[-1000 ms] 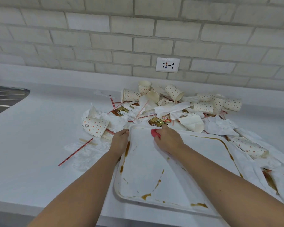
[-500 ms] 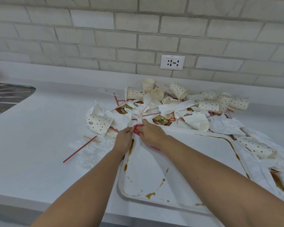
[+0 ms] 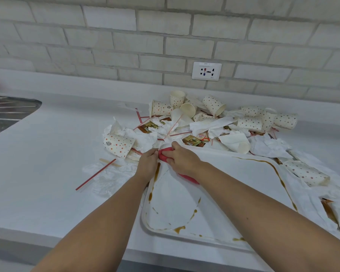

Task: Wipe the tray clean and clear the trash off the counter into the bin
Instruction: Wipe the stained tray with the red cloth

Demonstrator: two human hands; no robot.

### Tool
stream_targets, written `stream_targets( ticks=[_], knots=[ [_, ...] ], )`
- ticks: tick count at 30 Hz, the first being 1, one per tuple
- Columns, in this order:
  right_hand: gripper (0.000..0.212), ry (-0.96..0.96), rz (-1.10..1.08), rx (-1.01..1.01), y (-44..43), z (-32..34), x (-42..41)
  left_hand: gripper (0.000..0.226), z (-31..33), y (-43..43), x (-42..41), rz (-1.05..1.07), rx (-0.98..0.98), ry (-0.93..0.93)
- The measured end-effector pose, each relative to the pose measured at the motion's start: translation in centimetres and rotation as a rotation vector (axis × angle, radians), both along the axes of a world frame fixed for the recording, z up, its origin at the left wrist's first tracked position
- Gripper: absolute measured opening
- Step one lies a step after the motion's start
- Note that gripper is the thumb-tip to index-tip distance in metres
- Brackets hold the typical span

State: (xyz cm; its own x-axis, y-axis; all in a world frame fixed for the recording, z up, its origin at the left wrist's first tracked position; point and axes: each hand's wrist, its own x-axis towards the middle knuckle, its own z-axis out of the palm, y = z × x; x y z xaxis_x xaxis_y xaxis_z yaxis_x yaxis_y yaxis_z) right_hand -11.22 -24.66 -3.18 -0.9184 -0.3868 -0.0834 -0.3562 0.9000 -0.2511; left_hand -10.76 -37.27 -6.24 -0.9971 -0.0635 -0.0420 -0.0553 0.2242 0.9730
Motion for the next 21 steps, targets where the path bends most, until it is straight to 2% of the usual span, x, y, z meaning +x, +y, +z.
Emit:
stream_targets(
  ticks=[7, 10, 14, 21],
  knots=[
    [0.036, -0.128, 0.237, -0.006, 1.9, 1.2, 2.6, 0.030, 0.0, -0.2, 0.0, 0.023, 0.043, -0.073],
    [0.032, -0.103, 0.118, -0.105, 3.2, 1.3, 2.2, 0.029, 0.0, -0.1, 0.2, 0.019, 0.058, -0.094],
    [0.034, -0.019, -0.022, -0.110, 2.2, 0.5, 1.9, 0.025, 0.0, -0.3, -0.1, 0.008, 0.065, -0.098],
    [0.033, -0.074, 0.157, -0.127, 0.5, 0.5, 3.8, 0.030, 0.1, -0.1, 0.0, 0.025, 0.045, -0.084]
  ],
)
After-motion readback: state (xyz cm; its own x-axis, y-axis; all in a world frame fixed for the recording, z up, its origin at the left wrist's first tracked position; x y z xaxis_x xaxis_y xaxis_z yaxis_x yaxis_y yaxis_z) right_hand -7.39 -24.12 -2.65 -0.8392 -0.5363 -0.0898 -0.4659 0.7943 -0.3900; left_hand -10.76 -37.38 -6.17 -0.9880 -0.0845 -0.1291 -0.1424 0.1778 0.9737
